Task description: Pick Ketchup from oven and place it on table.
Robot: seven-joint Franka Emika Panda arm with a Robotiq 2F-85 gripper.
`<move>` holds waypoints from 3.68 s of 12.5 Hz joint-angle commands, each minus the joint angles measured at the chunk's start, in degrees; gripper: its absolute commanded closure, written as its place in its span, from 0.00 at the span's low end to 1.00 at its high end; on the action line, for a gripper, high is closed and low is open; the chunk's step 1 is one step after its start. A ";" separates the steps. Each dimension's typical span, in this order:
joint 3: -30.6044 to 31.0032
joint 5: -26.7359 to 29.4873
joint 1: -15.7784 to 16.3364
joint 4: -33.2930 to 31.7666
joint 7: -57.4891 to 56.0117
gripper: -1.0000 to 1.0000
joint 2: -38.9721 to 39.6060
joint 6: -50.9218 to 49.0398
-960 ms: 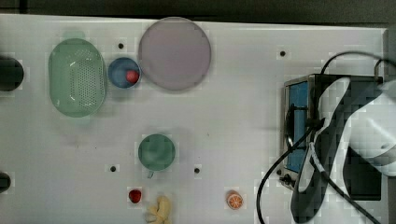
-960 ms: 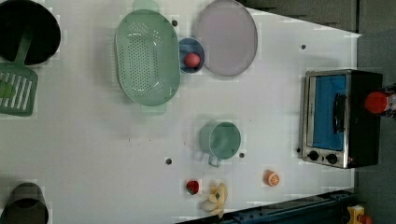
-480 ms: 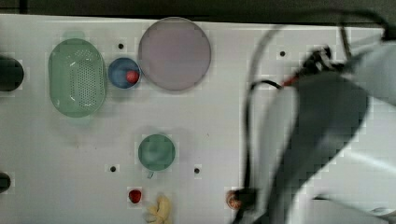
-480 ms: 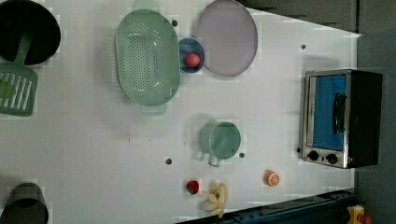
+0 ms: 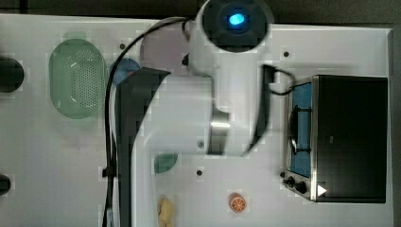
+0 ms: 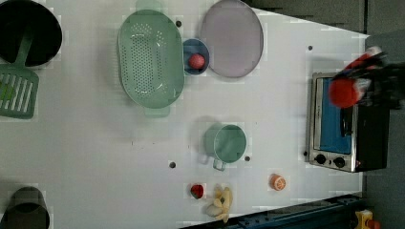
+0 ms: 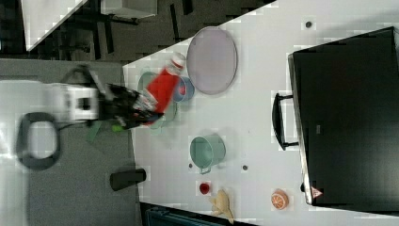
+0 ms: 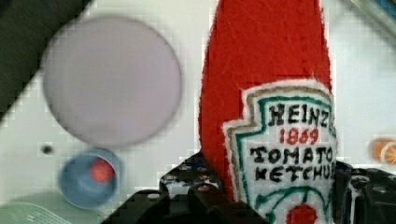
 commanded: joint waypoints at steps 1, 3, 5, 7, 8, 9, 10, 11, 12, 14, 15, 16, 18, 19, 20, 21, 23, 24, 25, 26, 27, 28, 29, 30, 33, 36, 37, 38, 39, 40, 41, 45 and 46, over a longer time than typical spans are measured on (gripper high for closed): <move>-0.57 -2.77 -1.58 -6.40 1.36 0.38 -1.43 7.31; -0.51 -2.81 -1.52 -16.34 1.35 0.38 -0.95 15.06; -0.50 -2.81 -1.48 -23.06 1.35 0.38 0.48 21.82; -0.48 -2.80 -1.35 -26.23 1.35 0.38 2.27 28.13; -0.47 -2.80 -1.20 -27.00 1.35 0.38 4.30 31.13; -0.38 -2.75 -1.05 -27.01 1.36 0.38 6.36 32.13; -0.19 -2.69 -0.98 -26.97 1.35 0.38 7.94 33.49; 0.29 -2.67 -0.86 -26.96 1.35 0.37 10.21 37.16; 0.69 -2.53 -0.80 -26.77 1.36 0.12 10.40 38.56; 0.78 -2.54 -0.81 -26.64 1.35 0.00 8.64 38.14; 0.74 -2.54 -0.83 -26.58 1.36 0.00 7.48 37.15; 0.70 -2.54 -0.85 -25.51 1.55 0.00 4.50 34.70; 0.66 -2.54 -0.92 -21.75 1.92 0.00 0.27 27.14; 0.63 -2.57 -0.92 -18.59 1.92 0.00 -1.98 20.69; 0.66 -2.59 -0.92 -15.97 1.92 0.00 -3.31 16.53; 0.60 -2.70 -0.94 -10.43 1.92 0.00 -5.07 10.31; 0.60 -2.75 -0.94 -1.85 1.92 0.00 -5.52 2.79; 0.63 -2.75 -0.93 0.37 1.92 0.00 -5.53 0.36; 0.62 -2.76 -0.94 2.37 1.92 0.00 -5.52 -2.00; 0.62 -2.76 -0.94 4.33 1.92 0.00 -5.52 -4.30; 0.64 -2.76 -0.94 5.99 1.92 0.00 -5.51 -6.05; 0.47 -2.91 -1.01 8.11 1.92 0.00 -5.53 -9.66; 0.40 -2.91 -1.02 8.93 1.92 0.00 -5.54 -10.72; 0.31 -2.91 -1.03 9.84 1.92 0.00 -5.54 -11.48; 0.09 -2.90 -1.01 9.78 1.92 0.00 -5.34 -11.33; 0.09 -2.90 -1.02 9.37 1.92 0.00 -5.13 -11.33; 0.09 -2.90 -1.02 9.30 1.92 0.00 -5.12 -11.33; 0.09 -2.90 -1.01 9.27 1.92 0.00 -5.11 -11.33; 0.09 -2.90 -1.01 9.27 1.92 0.00 -5.11 -11.33; 0.09 -2.90 -1.01 9.27 1.92 0.00 -5.11 -11.33; 0.09 -2.90 -1.01 9.27 1.92 0.00 -5.11 -11.32; 0.09 -2.90 -1.01 9.27 1.92 0.00 -5.11 -11.33; 0.09 -2.90 -1.01 9.27 1.92 0.00 -5.11 -11.33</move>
